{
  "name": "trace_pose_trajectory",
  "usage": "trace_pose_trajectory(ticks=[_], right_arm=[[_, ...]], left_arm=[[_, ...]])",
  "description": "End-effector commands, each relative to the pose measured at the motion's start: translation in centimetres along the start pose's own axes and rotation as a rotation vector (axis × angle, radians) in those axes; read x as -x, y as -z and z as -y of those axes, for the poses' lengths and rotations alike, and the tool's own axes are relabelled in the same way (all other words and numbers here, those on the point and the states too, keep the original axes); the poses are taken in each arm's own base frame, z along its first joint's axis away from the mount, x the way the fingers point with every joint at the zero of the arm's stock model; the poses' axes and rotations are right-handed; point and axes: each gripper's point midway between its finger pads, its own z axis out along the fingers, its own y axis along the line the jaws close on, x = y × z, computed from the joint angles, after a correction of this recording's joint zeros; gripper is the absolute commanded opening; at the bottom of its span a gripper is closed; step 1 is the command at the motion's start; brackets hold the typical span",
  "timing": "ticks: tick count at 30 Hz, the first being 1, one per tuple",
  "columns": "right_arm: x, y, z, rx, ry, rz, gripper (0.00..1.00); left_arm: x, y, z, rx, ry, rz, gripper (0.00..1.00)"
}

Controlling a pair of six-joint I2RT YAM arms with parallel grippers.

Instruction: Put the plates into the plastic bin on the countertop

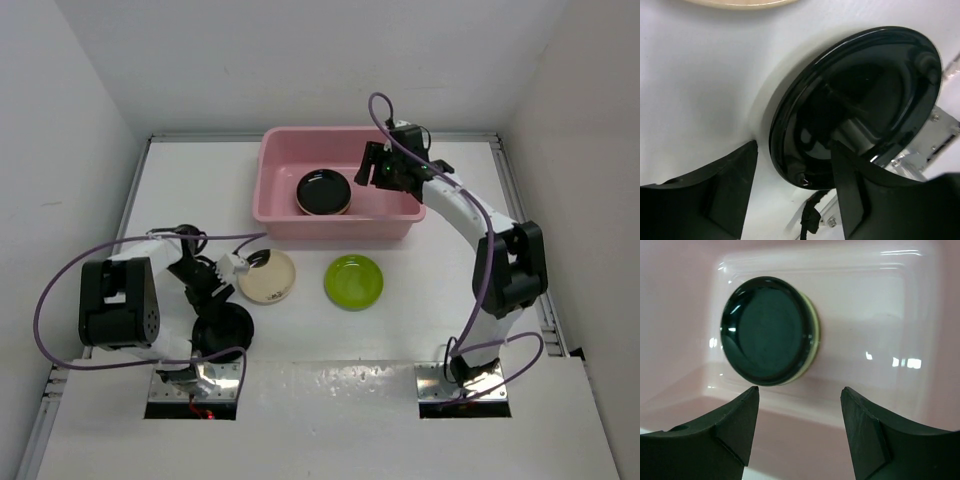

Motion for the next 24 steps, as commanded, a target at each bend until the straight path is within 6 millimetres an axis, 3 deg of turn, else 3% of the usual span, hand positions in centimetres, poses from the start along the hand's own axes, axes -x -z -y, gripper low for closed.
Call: trace_pose_trajectory(ticks=[1, 4, 7, 8, 11, 12, 15, 22, 24], right_arm=[[2.6, 2.3, 0.3, -0.004, -0.012, 0.115, 0.66], [2.8, 3.2, 1.0, -0.032, -0.015, 0.142, 0.66], [3.2, 4.2, 1.7, -0.053, -0.030, 0.177, 0.66], [3.3, 4.5, 1.8, -0.055, -0.035, 0.185, 0.66], [3.5, 5.2, 2.3, -0.069, -0.044, 0.206, 0.65], [3.4, 5.3, 2.6, -0.075, -0.049, 0.206, 0.65], [3.6, 5.7, 3.1, -0.083, -0.054, 0.216, 0.65], [3.5, 6.6, 5.0, -0.114, -0.091, 0.229, 0.65], [3.4, 7.0, 5.4, -0.119, -0.109, 0.234, 0.65]], left_arm=[[0.1, -1.3, -1.2, 0.087, -0.017, -0.001, 0.65], [-0.1, -1.8, -1.0, 0.095, 0.009, -0.013, 0.54], [-0.4, -2.2, -1.0, 0.115, 0.029, -0.033, 0.31], [-0.1, -2.3, -1.1, 0.121, 0.016, -0.030, 0.31], [0.4, -2.4, -0.9, 0.117, 0.035, -0.013, 0.13], [1.1, -2.0, -1.1, 0.129, 0.051, 0.013, 0.02], [2.3, -0.9, -1.8, 0.152, 0.071, 0.052, 0.00], [3.5, 5.2, -6.1, 0.186, 0.163, 0.208, 0.00], [2.9, 6.4, -7.4, 0.168, 0.210, 0.244, 0.00]])
